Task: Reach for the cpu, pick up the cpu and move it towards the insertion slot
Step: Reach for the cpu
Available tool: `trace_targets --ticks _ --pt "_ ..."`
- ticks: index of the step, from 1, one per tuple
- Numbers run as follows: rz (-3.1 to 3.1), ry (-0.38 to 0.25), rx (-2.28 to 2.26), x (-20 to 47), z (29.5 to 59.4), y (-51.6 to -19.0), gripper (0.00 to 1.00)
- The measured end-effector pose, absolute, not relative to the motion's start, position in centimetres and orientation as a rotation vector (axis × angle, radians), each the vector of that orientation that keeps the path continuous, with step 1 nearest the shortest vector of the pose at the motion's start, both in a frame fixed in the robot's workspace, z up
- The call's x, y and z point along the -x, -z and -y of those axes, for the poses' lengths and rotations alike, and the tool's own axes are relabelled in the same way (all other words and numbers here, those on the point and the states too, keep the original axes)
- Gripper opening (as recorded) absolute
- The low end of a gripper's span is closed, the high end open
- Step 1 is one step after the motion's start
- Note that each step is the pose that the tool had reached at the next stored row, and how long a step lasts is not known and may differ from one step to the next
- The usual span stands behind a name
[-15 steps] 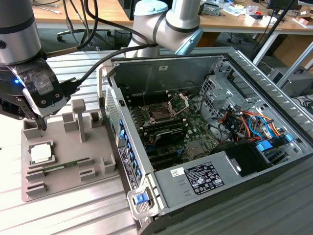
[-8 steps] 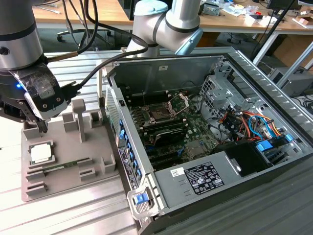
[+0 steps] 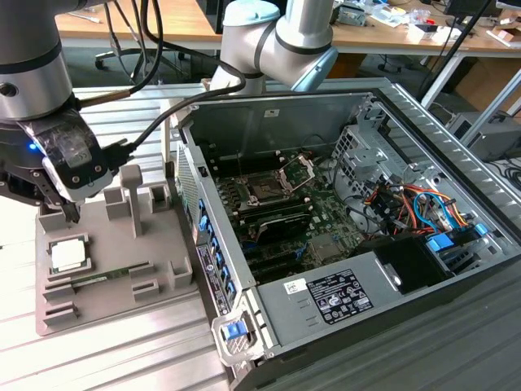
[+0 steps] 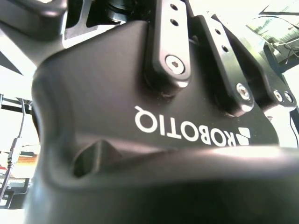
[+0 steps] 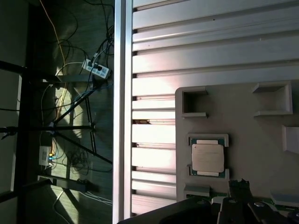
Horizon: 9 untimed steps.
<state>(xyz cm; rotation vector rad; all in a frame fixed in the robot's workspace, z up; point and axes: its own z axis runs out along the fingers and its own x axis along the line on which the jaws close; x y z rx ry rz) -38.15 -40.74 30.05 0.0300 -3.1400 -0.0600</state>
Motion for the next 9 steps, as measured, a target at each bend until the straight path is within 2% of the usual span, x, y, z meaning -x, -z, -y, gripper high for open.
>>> trace_targets --ticks 9 --pt "3.140 0.060 -0.030 38.15 40.74 -29.88 0.10"
